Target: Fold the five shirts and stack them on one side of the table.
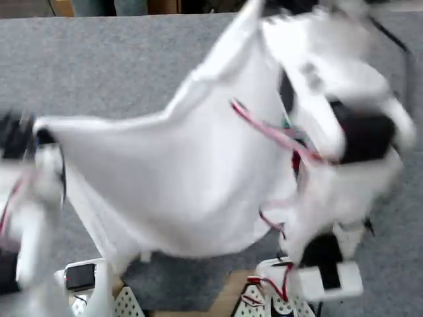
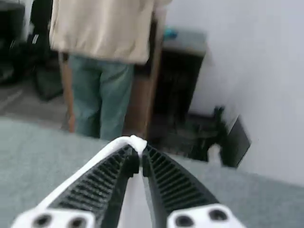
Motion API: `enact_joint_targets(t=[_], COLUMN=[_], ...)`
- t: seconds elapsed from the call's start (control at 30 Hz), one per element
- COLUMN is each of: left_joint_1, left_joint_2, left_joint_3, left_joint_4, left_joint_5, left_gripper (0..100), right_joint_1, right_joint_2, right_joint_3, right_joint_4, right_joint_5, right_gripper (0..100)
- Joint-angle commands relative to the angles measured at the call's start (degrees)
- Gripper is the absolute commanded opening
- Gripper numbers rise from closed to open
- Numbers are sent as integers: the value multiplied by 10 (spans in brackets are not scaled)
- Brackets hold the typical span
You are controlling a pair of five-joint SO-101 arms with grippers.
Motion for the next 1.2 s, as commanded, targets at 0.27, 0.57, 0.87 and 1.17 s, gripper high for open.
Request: enact_joint_targets(t=[0.27, 0.57, 0.87, 1.17], left_joint_1=[-31, -89, -79, 68], left_joint_2=[346, 409, 408, 259], left_joint_3=[79, 33, 35, 204], left_joint_4=[-517, -431, -146, 3], left_joint_5=[-18, -18, -24, -102], left_gripper=[30, 30, 29, 29], right_joint_1=[-27, -28, -18, -1], right_joint_2=[356, 436, 441, 369], right_joint_3=[-18, -160, -227, -34], right_joint_4=[-298, -193, 111, 240], right_joint_5=[1, 0, 2, 76], right_gripper=[13, 13, 13, 13])
